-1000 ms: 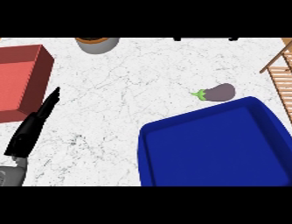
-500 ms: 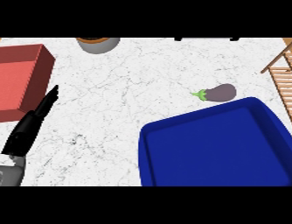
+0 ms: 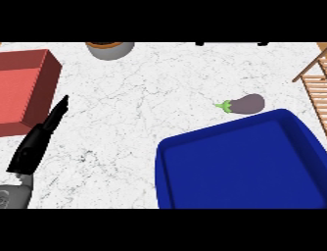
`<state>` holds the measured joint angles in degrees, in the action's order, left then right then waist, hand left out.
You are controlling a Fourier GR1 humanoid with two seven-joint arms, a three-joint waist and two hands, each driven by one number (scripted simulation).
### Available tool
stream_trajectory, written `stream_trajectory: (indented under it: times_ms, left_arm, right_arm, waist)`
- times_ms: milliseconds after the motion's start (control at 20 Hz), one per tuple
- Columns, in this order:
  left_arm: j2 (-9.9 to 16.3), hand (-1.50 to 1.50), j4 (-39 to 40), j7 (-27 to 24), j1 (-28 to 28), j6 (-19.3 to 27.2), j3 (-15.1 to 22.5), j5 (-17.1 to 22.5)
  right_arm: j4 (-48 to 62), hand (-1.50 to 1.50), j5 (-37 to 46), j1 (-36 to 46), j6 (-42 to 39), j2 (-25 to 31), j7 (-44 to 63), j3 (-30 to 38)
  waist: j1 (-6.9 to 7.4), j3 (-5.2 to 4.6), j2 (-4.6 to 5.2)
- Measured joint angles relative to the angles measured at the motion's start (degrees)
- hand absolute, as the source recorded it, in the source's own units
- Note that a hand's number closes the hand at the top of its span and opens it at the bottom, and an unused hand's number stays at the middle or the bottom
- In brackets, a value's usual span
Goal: Pick the sweet potato from the tray and place it in the tiered shelf
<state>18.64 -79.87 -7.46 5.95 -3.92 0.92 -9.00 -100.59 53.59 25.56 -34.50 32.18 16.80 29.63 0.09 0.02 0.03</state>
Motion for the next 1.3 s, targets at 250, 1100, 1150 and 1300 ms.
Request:
stream_trajectory:
  times_ms: [250,1100,1150,1300]
  left_arm:
    - [-0.1,0.00,0.0,-0.9,-0.8,-0.9,-0.7,-0.2]
    - [-0.1,0.00,0.8,-1.3,-0.9,-2.4,-2.8,-0.5]
    - [-0.5,0.00,1.6,-1.8,-0.7,-1.9,-2.6,-1.0]
    - [-0.4,0.00,1.6,-2.1,-1.4,-2.0,-3.0,-0.9]
  right_arm:
    - [5.6,1.50,-0.8,-1.6,4.8,0.0,-2.0,2.5]
    - [2.2,-1.50,-20.3,1.3,13.1,-0.7,-2.5,22.5]
    - [2.2,-1.50,-21.8,1.6,12.3,0.5,-1.1,24.5]
    - [3.7,-1.50,-26.4,1.9,8.7,5.1,3.7,31.2]
  waist:
    - [0.01,0.00,0.02]
    - [-0.95,-0.04,-0.36]
    - [-1.14,-0.04,-0.36]
    - [-1.45,-0.07,-0.48]
